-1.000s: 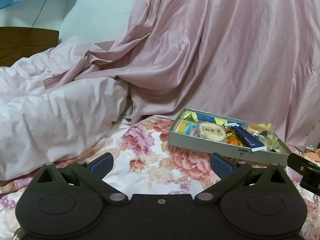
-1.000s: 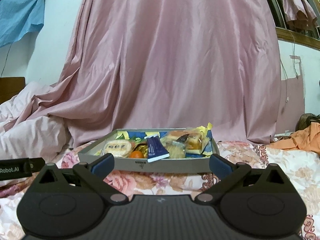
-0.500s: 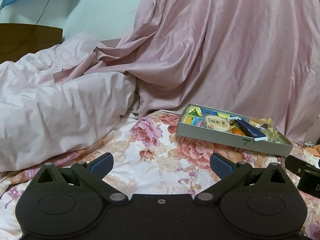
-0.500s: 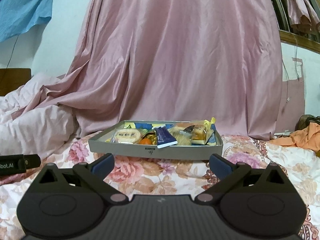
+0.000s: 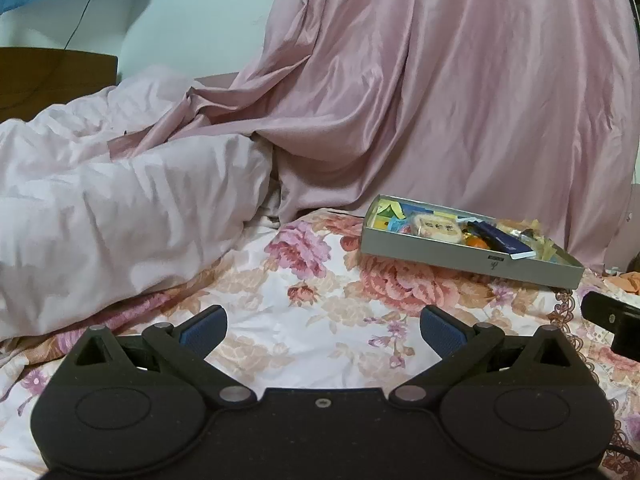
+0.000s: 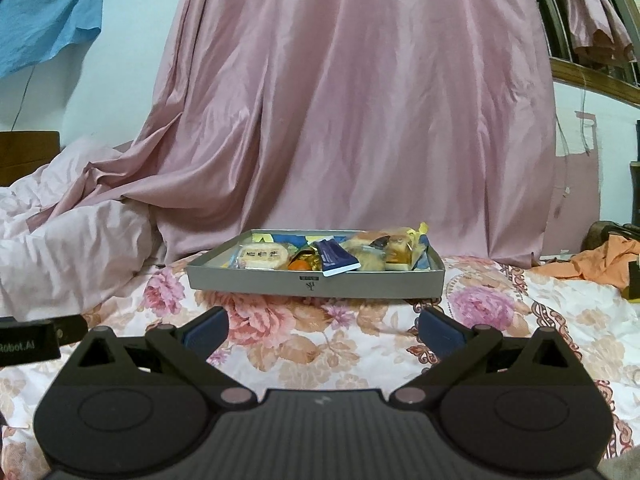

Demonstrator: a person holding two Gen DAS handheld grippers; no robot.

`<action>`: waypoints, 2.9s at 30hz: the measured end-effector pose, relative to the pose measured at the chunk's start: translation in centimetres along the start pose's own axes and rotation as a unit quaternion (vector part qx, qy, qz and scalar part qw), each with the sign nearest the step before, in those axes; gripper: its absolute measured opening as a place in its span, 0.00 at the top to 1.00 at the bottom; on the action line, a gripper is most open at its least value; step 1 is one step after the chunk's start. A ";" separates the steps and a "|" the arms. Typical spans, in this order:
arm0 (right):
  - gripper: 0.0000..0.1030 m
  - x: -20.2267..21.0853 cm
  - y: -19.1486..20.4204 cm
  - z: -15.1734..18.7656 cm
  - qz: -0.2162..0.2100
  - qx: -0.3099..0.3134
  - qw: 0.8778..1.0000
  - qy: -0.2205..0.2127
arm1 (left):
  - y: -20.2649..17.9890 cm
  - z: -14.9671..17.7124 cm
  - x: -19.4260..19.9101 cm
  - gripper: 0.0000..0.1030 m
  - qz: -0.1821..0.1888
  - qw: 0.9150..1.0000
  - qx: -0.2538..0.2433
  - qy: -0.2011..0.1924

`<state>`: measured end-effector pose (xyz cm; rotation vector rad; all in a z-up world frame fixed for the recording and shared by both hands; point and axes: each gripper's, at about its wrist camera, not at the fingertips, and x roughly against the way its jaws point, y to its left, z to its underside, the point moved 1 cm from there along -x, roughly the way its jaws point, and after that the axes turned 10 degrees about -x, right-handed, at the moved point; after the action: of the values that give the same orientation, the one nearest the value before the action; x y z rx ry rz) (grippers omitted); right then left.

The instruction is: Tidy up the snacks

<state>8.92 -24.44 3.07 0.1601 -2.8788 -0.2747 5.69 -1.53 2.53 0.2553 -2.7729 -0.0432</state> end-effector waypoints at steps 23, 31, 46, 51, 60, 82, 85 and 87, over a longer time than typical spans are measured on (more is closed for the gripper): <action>0.00 -1.2 1.1 1.3 0.003 0.014 0.999 0.038 | 0.2 0.7 -0.9 0.01 0.007 1.000 -0.007 0.007; 0.00 -1.2 1.1 1.3 0.001 0.016 0.999 0.042 | 0.2 0.7 -0.9 0.01 0.007 1.000 -0.007 0.007; 0.00 -1.5 1.2 1.5 -0.001 0.018 0.999 0.051 | 0.2 0.7 -0.8 0.01 0.008 1.000 -0.007 0.007; 0.00 -1.5 1.2 1.5 -0.002 0.019 0.998 0.053 | 0.2 0.7 -0.8 0.01 0.008 1.000 -0.007 0.007; 0.00 -1.6 1.2 1.6 -0.004 0.020 0.998 0.058 | 0.2 0.7 -0.8 0.01 0.008 1.000 -0.007 0.007; 0.00 -1.6 1.1 1.5 -0.004 0.017 0.998 0.056 | -0.9 0.5 -0.6 0.01 -0.006 0.998 -0.051 0.025; 0.00 -1.6 1.1 1.6 -0.004 0.016 0.998 0.056 | -0.9 0.5 -0.6 0.01 -0.009 0.998 -0.051 0.025; 0.00 -1.6 1.1 1.6 -0.004 0.016 0.998 0.056 | -0.9 0.5 -0.6 0.01 -0.010 0.998 -0.052 0.025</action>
<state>9.93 -22.85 1.47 0.1862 -2.7730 -0.2135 6.26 -2.25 1.81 0.2545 -2.7081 -0.1821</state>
